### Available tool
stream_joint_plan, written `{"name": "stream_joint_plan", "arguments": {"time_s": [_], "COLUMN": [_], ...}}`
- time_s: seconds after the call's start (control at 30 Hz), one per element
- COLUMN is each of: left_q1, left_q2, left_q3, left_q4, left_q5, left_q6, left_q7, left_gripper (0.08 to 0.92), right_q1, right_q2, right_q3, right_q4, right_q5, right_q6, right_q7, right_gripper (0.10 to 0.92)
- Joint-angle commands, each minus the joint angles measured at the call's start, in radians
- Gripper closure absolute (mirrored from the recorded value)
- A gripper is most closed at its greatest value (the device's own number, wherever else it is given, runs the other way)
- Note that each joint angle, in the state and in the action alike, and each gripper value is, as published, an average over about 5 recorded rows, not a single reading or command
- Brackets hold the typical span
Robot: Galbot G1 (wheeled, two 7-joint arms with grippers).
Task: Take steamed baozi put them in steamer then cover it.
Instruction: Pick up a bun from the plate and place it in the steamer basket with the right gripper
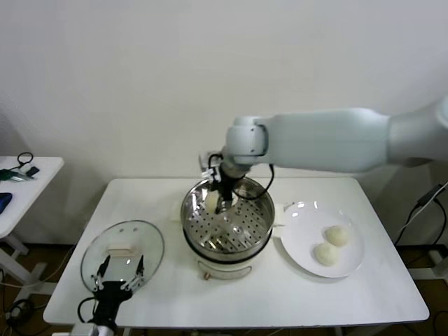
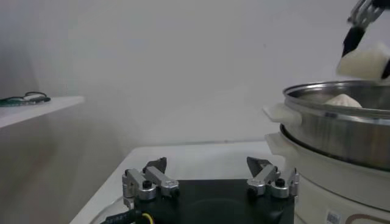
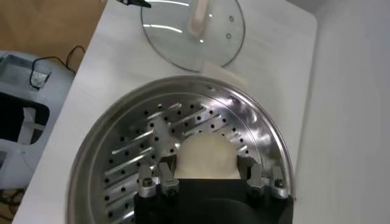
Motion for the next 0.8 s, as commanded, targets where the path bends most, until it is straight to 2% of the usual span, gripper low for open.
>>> {"name": "stream_joint_plan", "arguments": {"time_s": [0.03, 0.43, 0.53, 0.7, 0.8], "left_q1": [0.002, -0.001, -0.001, 0.001, 0.002], "left_q2": [-0.001, 0.003, 0.003, 0.005, 0.005], "left_q3": [-0.002, -0.006, -0.005, -0.007, -0.007], "left_q4": [0.002, 0.005, 0.007, 0.007, 0.005], "left_q5": [-0.001, -0.004, -0.004, -0.005, -0.005], "left_q6": [-0.002, -0.006, -0.008, -0.010, -0.009], "left_q7": [-0.001, -0.002, -0.003, -0.004, -0.003], "left_gripper": [0.177, 0.177, 0.177, 0.177, 0.177], "right_q1": [-0.147, -0.192, -0.188, -0.132, -0.063], "right_q2": [0.102, 0.131, 0.132, 0.103, 0.054], "right_q3": [0.022, 0.023, 0.023, 0.015, 0.005], "right_q4": [-0.105, -0.192, -0.193, -0.165, -0.120], "right_q5": [-0.051, -0.098, -0.096, -0.093, -0.083], "right_q6": [-0.027, -0.014, -0.007, 0.028, 0.066], "right_q7": [0.037, 0.036, 0.033, -0.002, -0.048], "right_gripper": [0.364, 0.363, 0.332, 0.222, 0.205]}}
